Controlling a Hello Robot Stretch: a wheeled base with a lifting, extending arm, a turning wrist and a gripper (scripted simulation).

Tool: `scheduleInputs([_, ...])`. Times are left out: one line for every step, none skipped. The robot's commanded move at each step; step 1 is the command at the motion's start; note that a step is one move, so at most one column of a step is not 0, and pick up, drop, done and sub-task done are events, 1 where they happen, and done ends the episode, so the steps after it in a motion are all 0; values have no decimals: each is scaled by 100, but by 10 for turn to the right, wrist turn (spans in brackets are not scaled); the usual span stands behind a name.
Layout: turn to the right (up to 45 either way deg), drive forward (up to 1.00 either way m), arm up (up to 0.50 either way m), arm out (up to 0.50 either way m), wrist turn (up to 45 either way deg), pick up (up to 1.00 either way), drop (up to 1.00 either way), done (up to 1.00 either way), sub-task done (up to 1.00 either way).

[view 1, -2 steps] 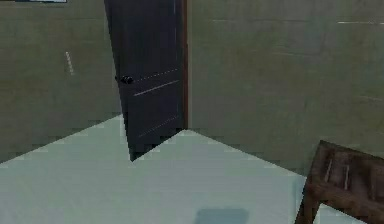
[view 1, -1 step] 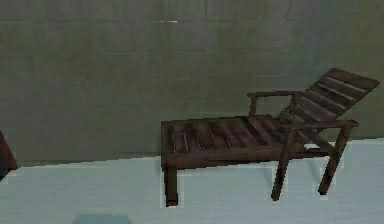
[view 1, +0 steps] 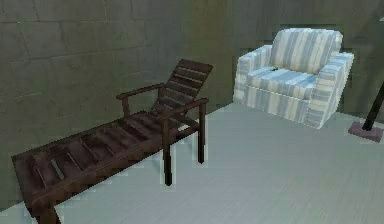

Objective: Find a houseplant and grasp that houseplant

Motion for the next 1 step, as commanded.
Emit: scheduleInputs([0,20,0,0,0,0,0,0,0])
